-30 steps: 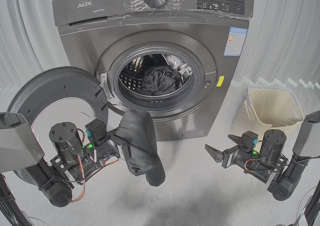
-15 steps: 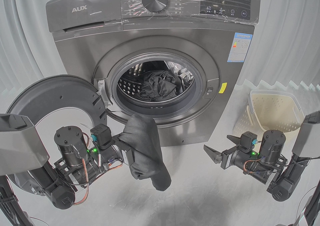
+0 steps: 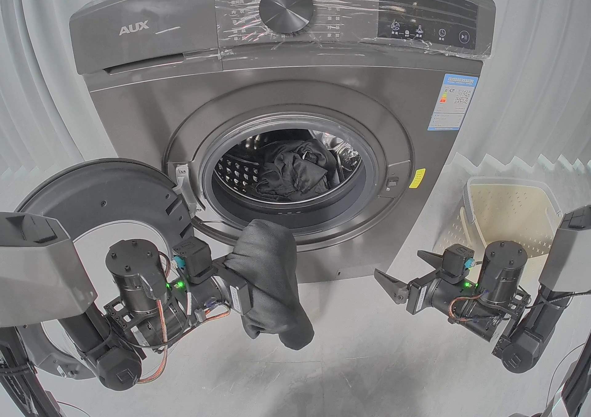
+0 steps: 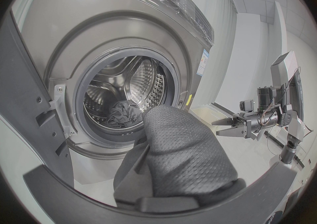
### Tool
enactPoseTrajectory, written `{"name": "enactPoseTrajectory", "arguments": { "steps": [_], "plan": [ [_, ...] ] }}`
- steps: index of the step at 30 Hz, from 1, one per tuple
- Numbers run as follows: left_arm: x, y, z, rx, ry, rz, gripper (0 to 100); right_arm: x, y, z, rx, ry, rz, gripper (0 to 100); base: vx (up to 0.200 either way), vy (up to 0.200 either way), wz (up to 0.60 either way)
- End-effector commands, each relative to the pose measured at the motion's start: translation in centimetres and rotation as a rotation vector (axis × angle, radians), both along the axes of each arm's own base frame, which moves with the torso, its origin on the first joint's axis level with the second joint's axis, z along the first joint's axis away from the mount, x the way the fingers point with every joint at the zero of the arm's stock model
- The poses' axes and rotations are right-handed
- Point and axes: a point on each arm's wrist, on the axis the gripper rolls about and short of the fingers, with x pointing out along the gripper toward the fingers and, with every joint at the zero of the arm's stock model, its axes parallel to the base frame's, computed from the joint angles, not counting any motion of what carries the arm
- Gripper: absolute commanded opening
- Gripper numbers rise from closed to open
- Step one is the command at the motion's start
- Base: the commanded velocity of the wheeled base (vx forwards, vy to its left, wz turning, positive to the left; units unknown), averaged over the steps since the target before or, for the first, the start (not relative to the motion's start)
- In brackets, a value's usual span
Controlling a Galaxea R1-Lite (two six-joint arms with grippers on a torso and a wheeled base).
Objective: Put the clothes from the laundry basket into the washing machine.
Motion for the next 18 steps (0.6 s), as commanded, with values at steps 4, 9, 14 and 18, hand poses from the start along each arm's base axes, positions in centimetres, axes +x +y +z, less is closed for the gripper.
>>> {"name": "enactPoseTrajectory", "arguments": {
  "steps": [4, 9, 14, 18],
  "plan": [
    [-0.04, -0.16, -0.5, 0.014, 0.011, -0.006, 0, -0.03, 0.08, -0.05, 0.002, 0.003, 0.002, 100, 0.2, 0.0, 0.0],
    [-0.17, -0.29, -0.58, 0.018, 0.011, -0.011, 0, -0.06, 0.07, -0.07, 0.002, 0.005, 0.002, 100, 0.04, 0.0, 0.0],
    [-0.14, -0.41, -0.67, 0.02, 0.014, -0.014, 0, -0.05, 0.12, -0.05, 0.002, 0.003, 0.004, 100, 0.0, 0.0, 0.0],
    [-0.18, -0.39, -0.64, 0.019, 0.013, -0.014, 0, -0.08, 0.1, -0.07, 0.002, 0.005, 0.004, 100, 0.2, 0.0, 0.0]
  ]
}}
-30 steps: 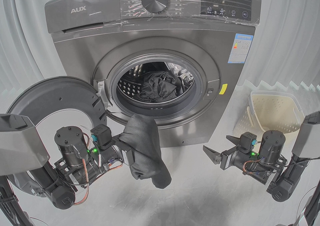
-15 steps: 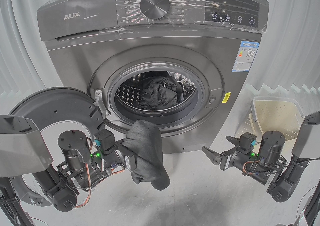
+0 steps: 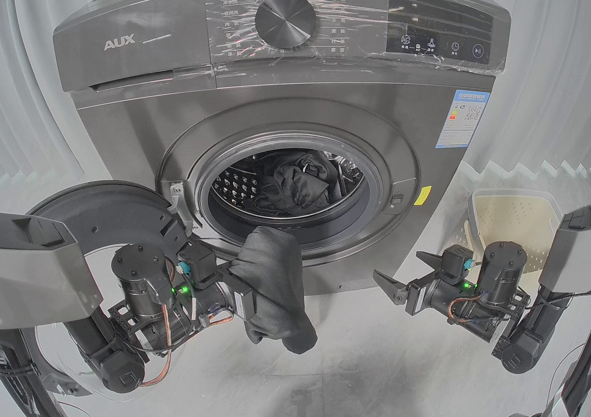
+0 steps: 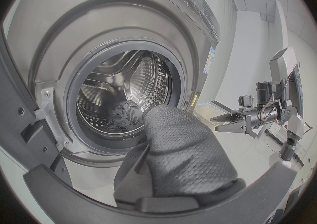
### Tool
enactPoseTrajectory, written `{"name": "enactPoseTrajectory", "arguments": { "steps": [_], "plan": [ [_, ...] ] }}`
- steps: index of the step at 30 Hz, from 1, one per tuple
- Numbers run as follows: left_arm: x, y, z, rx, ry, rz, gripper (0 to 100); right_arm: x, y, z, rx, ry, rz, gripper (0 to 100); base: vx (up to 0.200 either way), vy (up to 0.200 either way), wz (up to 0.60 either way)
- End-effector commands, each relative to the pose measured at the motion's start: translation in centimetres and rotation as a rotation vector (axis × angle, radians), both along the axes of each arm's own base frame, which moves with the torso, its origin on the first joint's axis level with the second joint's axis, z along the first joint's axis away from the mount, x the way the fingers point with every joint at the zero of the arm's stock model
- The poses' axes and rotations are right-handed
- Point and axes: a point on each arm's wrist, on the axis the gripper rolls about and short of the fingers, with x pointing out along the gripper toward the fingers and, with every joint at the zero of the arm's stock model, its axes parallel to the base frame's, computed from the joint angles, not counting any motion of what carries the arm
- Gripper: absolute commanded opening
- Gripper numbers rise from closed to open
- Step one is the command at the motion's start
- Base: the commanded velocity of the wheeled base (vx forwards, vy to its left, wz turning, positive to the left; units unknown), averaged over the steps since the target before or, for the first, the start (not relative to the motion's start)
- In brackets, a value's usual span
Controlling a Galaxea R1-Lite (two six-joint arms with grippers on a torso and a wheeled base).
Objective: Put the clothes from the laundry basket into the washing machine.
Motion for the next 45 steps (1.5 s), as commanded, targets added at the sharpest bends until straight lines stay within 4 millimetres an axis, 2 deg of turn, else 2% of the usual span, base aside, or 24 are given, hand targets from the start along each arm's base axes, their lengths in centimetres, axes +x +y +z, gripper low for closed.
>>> {"name": "enactPoseTrajectory", "arguments": {
  "steps": [1, 13, 19, 23, 25, 26, 27, 30, 31, 35, 40, 43, 45],
  "plan": [
    [0.0, 0.0, 0.0, -0.001, -0.001, -0.001, 0, 0.0, 0.0, -0.1, -0.001, 0.002, 0.002, 100, 0.2, 0.0, 0.0],
    [-0.5, -0.4, -0.2, 0.005, 0.011, -0.021, 0, -0.3, 0.4, -0.1, -0.002, 0.005, 0.02, 100, 0.017, 0.0, 0.0],
    [0.2, -1.4, 0.4, -0.02, -0.024, -0.036, 0, -0.7, 0.9, 0.4, 0.008, -0.01, 0.038, 100, 0.0, 0.0, 0.0],
    [2.3, -2.6, -0.2, -0.032, -0.048, -0.03, 0, -0.9, 1.1, 0.4, 0.008, -0.01, 0.047, 100, 0.0, 0.0, 0.0],
    [4.2, -3.7, -0.8, -0.041, -0.074, -0.009, 0, -0.9, 1.1, 0.4, 0.008, -0.008, 0.049, 100, 0.0, 0.0, 0.0],
    [4.2, -3.7, -0.8, -0.041, -0.074, -0.009, 0, -0.9, 1.1, 0.4, 0.008, -0.008, 0.049, 100, 0.0, 0.0, 0.0],
    [5.3, -4.2, -0.9, -0.059, -0.087, -0.004, 0, -1.0, 1.2, 0.4, 0.012, -0.006, 0.052, 100, 0.0, 0.0, 0.0],
    [6.6, -4.7, -0.9, -0.082, -0.111, -0.007, 0, -1.2, 1.3, 0.3, 0.011, -0.003, 0.063, 100, 0.0, 0.0, 0.0],
    [7.9, -5.4, -1.2, -0.094, -0.135, 0.001, 0, -1.3, 1.5, 0.3, 0.011, -0.003, 0.068, 100, 0.0, 0.0, 0.0],
    [10.3, -7.3, -2.5, -0.143, -0.156, -0.052, 0, -1.5, 1.6, 0.5, 0.014, -0.008, 0.075, 100, 0.0, 0.0, 0.0],
    [11.9, -8.1, -3.5, -0.17, -0.162, -0.044, 0, -1.6, 1.5, 0.7, 0.017, -0.012, 0.077, 100, 0.0, 0.0, 0.0],
    [13.5, -8.8, -3.8, -0.168, -0.147, 0.032, 0, -1.6, 1.6, 0.6, 0.016, -0.009, 0.077, 100, 0.0, 0.0, 0.0],
    [13.8, -8.8, -3.8, -0.165, -0.143, 0.052, 0, -1.5, 1.6, 0.6, 0.015, -0.008, 0.077, 100, 0.0, 0.0, 0.0]
  ]
}}
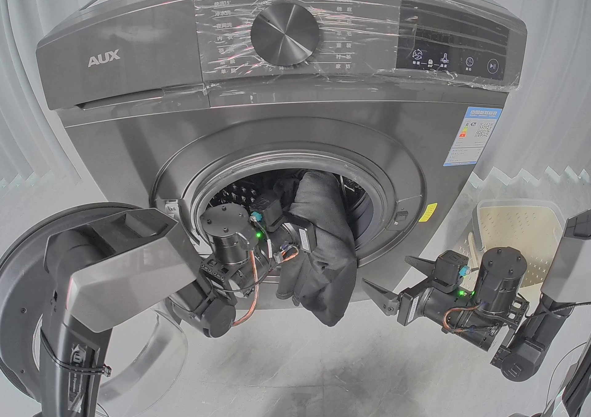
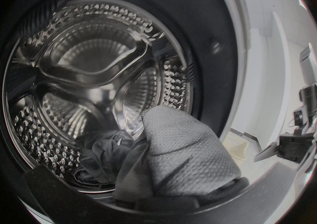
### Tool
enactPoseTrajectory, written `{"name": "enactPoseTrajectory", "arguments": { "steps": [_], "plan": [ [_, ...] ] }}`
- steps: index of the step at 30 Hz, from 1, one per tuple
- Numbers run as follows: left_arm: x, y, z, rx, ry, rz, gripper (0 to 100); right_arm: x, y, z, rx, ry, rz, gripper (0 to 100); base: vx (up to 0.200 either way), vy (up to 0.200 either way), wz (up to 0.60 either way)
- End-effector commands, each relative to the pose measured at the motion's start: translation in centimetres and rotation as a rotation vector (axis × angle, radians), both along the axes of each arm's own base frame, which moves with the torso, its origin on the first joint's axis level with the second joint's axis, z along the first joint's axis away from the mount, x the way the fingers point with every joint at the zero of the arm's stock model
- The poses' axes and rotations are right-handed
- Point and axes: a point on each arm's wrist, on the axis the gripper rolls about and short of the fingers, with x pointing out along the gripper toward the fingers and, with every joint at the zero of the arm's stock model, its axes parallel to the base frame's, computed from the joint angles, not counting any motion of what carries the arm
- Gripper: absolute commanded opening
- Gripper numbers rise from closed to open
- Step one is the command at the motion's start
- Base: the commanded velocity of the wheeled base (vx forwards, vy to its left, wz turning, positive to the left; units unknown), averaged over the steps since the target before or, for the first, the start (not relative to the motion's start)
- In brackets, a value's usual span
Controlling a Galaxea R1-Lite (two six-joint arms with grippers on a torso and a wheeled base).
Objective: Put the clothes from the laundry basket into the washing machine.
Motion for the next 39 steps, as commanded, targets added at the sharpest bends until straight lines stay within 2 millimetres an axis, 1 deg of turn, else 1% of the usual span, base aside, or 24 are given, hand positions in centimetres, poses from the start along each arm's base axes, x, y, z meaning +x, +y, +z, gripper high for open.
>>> {"name": "enactPoseTrajectory", "arguments": {
  "steps": [1, 6, 8, 9, 12, 13, 16, 17, 18, 19, 20, 21, 27, 35, 36, 39],
  "plan": [
    [2.5, -0.2, -2.2, 0.017, 0.057, 0.08, 0, -0.1, 0.1, -0.1, 0.0, 0.002, 0.005, 100, 0.0, 0.0, 0.0],
    [3.7, -0.3, -1.8, 0.053, 0.11, 0.1, 0, -0.1, 0.1, -0.1, -0.002, 0.005, 0.005, 100, 0.0, 0.0, 0.0],
    [4.3, -0.2, -1.6, 0.055, 0.114, 0.11, 0, -0.1, 0.1, -0.1, -0.002, 0.004, 0.002, 100, 0.0, 0.0, 0.0],
    [5.0, -0.1, -1.5, 0.059, 0.119, 0.12, 0, -0.1, 0.1, -0.1, -0.002, 0.005, 0.005, 100, 0.0, 0.0, 0.0],
    [5.6, -0.3, -1.8, 0.061, 0.121, 0.122, 0, -0.1, 0.1, -0.2, -0.003, 0.006, 0.004, 100, 0.0, 0.0, 0.0],
    [6.2, -0.7, -1.7, 0.053, 0.11, 0.123, 0, -0.1, 0.1, -0.2, -0.004, 0.007, 0.004, 100, 0.0, 0.0, 0.0],
    [7.2, -1.0, -1.8, 0.051, 0.107, 0.128, 0, -0.1, 0.1, -0.3, -0.006, 0.011, 0.005, 100, 0.0, 0.0, 0.0],
    [7.2, -1.0, -1.8, 0.051, 0.107, 0.128, 0, -0.1, 0.1, -0.3, -0.006, 0.011, 0.005, 100, 0.0, 0.0, 0.0],
    [8.4, -0.7, -1.5, 0.046, 0.099, 0.147, 0, 0.0, 0.1, -0.3, -0.006, 0.011, 0.005, 100, 0.0, 0.0, 0.0],
    [8.4, -0.7, -1.5, 0.045, 0.098, 0.15, 0, 0.0, 0.1, -0.4, -0.007, 0.012, 0.005, 100, 0.0, 0.0, 0.0],
    [9.2, -0.5, -1.3, 0.046, 0.101, 0.166, 0, 0.0, 0.2, -0.5, -0.011, 0.017, 0.005, 100, 0.0, 0.0, 0.0],
    [9.5, -0.5, -1.0, 0.045, 0.1, 0.171, 0, 0.0, 0.2, -0.6, -0.012, 0.018, 0.005, 100, 0.0, 0.0, 0.0],
    [10.7, -1.0, 0.0, 0.014, 0.074, 0.174, 0, 0.0, 0.2, -0.6, -0.011, 0.017, 0.005, 100, 0.0, 0.0, 0.0],
    [11.1, -1.1, 0.0, 0.003, 0.078, 0.217, 0, 0.0, 0.2, -0.6, -0.012, 0.018, 0.005, 100, 0.0, 0.0, 0.0],
    [11.8, -1.0, 0.3, -0.017, 0.056, 0.252, 0, 0.0, 0.2, -0.6, -0.012, 0.018, 0.007, 100, 0.0, 0.0, 0.0],
    [12.2, -1.1, 0.7, -0.038, 0.03, 0.266, 0, -0.1, 0.3, -0.6, -0.012, 0.018, 0.008, 100, 0.0, 0.0, 0.0]
  ]
}}
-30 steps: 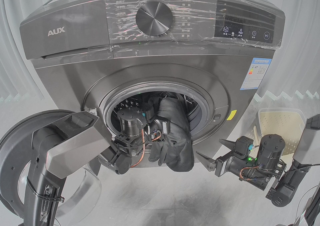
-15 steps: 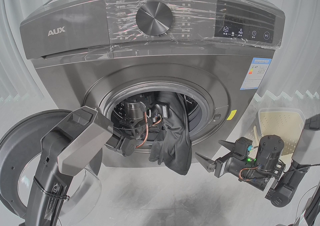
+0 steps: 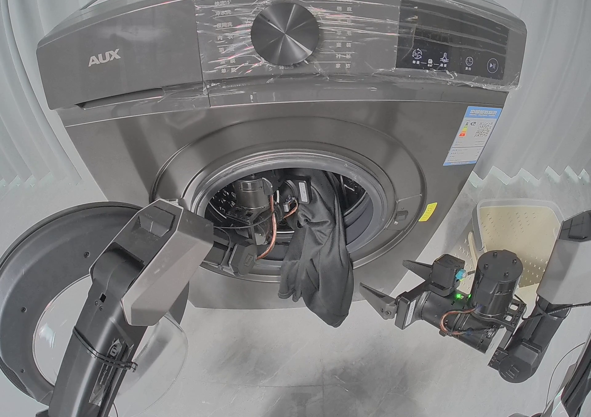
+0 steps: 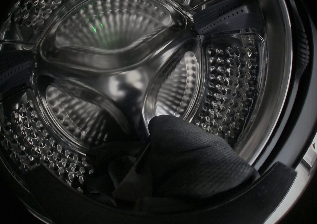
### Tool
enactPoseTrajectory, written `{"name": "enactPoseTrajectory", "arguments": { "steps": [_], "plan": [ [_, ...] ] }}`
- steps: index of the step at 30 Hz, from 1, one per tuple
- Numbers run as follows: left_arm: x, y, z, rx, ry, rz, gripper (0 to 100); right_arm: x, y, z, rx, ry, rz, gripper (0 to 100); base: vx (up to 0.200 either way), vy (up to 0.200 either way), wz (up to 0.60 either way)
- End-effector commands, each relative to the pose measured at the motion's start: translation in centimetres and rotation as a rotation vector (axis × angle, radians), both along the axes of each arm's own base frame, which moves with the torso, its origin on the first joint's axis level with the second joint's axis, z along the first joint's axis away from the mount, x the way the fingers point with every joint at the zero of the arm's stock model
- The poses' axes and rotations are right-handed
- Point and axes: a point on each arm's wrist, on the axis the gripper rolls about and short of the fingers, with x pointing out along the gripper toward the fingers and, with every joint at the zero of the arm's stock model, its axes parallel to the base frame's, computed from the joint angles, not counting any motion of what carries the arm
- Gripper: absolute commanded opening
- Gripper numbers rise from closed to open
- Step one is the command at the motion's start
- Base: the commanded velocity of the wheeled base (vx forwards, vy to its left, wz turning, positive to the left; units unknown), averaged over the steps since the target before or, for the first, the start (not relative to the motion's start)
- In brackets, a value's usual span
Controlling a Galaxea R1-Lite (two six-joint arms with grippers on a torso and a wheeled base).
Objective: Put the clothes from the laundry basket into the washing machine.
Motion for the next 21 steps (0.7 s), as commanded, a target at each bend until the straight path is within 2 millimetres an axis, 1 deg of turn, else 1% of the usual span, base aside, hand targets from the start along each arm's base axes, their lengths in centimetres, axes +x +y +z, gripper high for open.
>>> {"name": "enactPoseTrajectory", "arguments": {
  "steps": [1, 5, 6, 10, 14, 16, 18, 19, 20, 21],
  "plan": [
    [1.0, 0.0, 0.4, -0.026, -0.042, 0.031, 0, -0.1, 0.1, -0.1, -0.001, 0.002, 0.006, 100, 0.0, 0.0, 0.0],
    [0.9, 0.0, 0.2, -0.021, -0.035, 0.031, 0, -0.1, 0.1, -0.1, -0.001, 0.002, 0.004, 100, 0.0, 0.0, 0.0],
    [1.0, 0.1, 0.2, -0.018, -0.031, 0.033, 100, -0.1, 0.1, -0.1, -0.001, 0.002, 0.004, 100, 0.0, 0.0, 0.0],
    [1.0, 0.1, 0.1, -0.021, -0.028, 0.039, 100, -0.1, 0.1, -0.1, -0.001, 0.002, 0.004, 100, 0.0, 0.0, 0.0],
    [0.6, 0.3, -0.8, 0.011, 0.032, 0.065, 100, -0.1, 0.1, -0.1, -0.001, 0.001, 0.004, 100, 0.0, 0.0, 0.0],
    [0.0, 0.2, -1.1, 0.032, 0.066, 0.059, 100, -0.1, 0.1, -0.1, -0.001, 0.001, 0.004, 100, 0.0, 0.0, 0.0],
    [-1.0, 0.3, -1.4, 0.063, 0.113, 0.044, 100, -0.1, 0.1, -0.1, -0.001, 0.002, 0.006, 100, 0.0, 0.0, 0.0],
    [-1.0, 0.3, -1.4, 0.065, 0.117, 0.044, 100, -0.1, 0.1, -0.1, -0.001, 0.002, 0.006, 100, 0.0, 0.0, 0.0],
    [-1.9, -0.2, -2.2, 0.086, 0.15, 0.012, 100, -0.1, 0.1, -0.1, -0.002, 0.003, 0.006, 100, 0.0, 0.0, 0.0],
    [-2.2, -0.3, -2.6, 0.098, 0.167, -0.001, 100, -0.1, 0.1, -0.1, -0.002, 0.003, 0.006, 100, 0.0, 0.0, 0.0]
  ]
}}
